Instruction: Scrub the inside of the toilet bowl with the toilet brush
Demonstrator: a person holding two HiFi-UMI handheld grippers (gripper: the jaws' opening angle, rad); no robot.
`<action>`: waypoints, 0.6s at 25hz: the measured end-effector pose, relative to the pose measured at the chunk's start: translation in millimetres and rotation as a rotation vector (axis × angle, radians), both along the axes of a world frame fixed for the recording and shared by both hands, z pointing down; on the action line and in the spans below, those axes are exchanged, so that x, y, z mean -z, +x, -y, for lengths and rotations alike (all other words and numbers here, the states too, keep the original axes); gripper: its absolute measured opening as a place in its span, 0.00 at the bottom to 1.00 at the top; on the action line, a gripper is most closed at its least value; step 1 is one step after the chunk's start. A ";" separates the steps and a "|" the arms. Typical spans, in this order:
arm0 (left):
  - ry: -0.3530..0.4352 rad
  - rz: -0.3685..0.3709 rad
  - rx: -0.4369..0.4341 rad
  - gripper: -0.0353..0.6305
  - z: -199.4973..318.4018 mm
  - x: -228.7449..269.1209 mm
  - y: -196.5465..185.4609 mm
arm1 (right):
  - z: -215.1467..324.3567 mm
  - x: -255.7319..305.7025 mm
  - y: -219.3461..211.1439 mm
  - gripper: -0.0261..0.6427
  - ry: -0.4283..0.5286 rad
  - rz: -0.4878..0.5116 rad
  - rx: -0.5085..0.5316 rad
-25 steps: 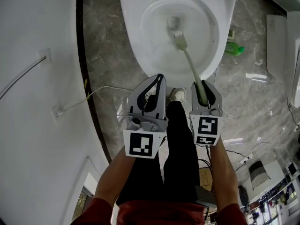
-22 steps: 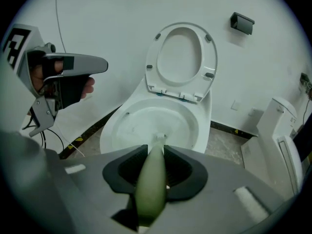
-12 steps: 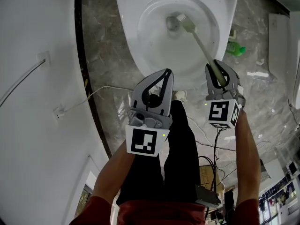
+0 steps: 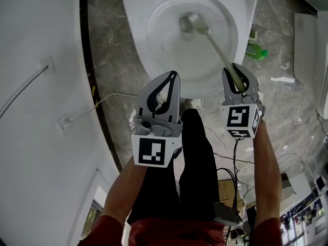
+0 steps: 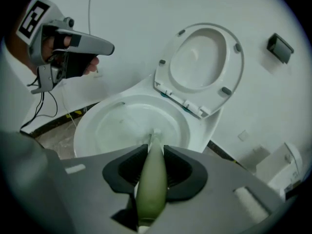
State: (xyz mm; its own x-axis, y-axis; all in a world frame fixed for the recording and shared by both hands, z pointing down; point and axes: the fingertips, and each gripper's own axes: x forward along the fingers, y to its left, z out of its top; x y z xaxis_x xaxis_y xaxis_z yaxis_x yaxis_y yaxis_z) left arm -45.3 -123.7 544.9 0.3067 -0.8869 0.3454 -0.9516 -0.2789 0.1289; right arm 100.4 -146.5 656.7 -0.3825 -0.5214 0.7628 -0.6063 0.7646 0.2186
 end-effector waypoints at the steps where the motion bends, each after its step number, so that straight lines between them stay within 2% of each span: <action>1: -0.004 0.001 0.007 0.06 -1.2 -1.0 -1.6 | -5.5 -1.2 1.0 0.21 -0.019 0.019 -0.038; 7: -0.014 0.016 -0.001 0.06 -8.3 -2.0 -3.4 | -41.4 -8.0 -11.3 0.21 -0.162 0.150 -0.242; 11: -0.007 0.007 0.008 0.06 -10.5 -1.2 -3.3 | -58.7 -9.3 -18.4 0.21 -0.305 0.303 -0.461; 15: -0.018 0.012 0.005 0.06 -14.1 -4.2 -6.0 | -58.7 -14.4 -24.2 0.21 -0.443 0.499 -0.734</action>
